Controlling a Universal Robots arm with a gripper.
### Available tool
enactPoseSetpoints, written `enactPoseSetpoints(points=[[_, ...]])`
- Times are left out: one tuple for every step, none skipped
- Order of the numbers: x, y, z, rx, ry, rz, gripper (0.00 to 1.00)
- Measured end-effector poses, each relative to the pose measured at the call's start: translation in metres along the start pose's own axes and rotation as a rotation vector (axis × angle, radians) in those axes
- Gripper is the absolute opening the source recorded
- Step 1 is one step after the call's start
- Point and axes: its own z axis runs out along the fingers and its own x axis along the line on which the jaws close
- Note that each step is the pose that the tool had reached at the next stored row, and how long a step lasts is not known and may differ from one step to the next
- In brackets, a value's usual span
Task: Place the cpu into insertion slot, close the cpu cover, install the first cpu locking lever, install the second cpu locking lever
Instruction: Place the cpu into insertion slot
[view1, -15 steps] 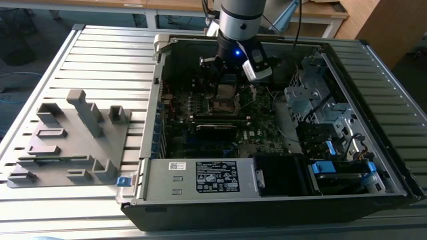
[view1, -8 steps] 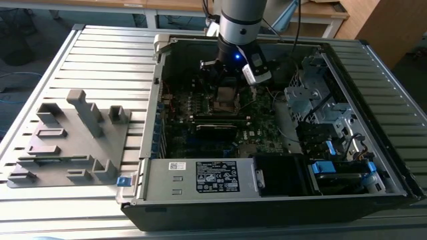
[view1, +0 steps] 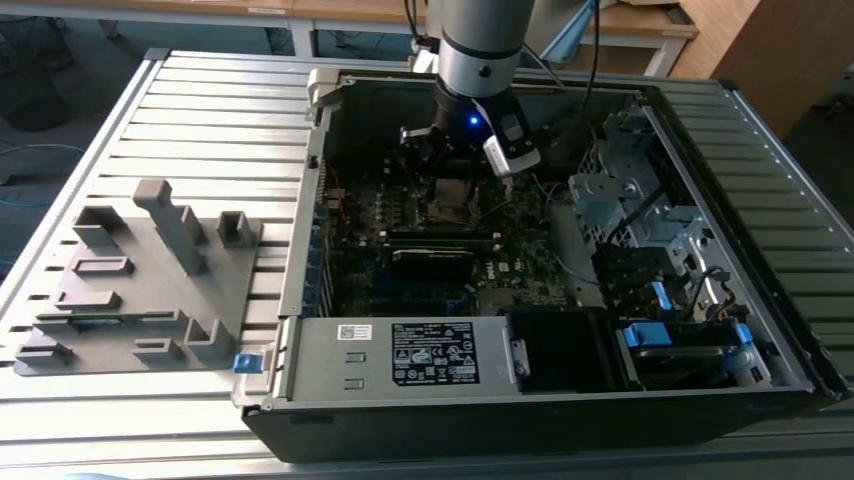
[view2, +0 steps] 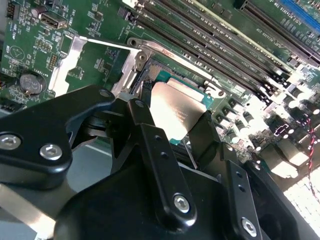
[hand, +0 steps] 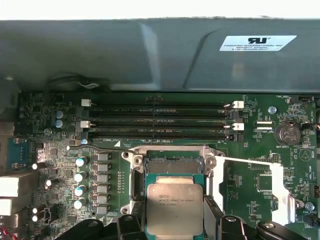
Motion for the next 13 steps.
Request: enactPoseSetpoints(points=[[0.0,0.0,0.0,-0.0001,0.0,0.0,0.54],[0.0,0.0,0.0001,-0.0002,-0.0001,0.0,0.54],[-0.0002,0.0001,0.0005,-0.0005,-0.0003,0.0,0.54],[-0.0005,0.0001,0.001,-0.0007,-0.0004,0.0,0.54],[-0.0009,0.0,0.0014,-0.0003,-0.0002,0.0,0.54],[-0.001,0.0,0.0021,-0.0003,-0.0001,0.0,0.54],[-0.0011,0.0,0.0027,-0.0004,-0.0002,0.0,0.54],[-0.0011,-0.0001,0.0027,-0.0003,-0.0002,0.0,0.54],[-0.0011,-0.0001,0.0027,-0.0001,-0.0001,0.0,0.54],[-0.0011,-0.0001,0.0027,0.0,0.0,0.0,0.54],[-0.0011,-0.0001,0.0028,-0.0001,-0.0001,0.0,0.54],[-0.0011,0.0,0.0029,-0.0002,-0.0001,0.0,0.54],[-0.0012,-0.0001,0.0029,-0.0002,-0.0001,0.0,0.54]])
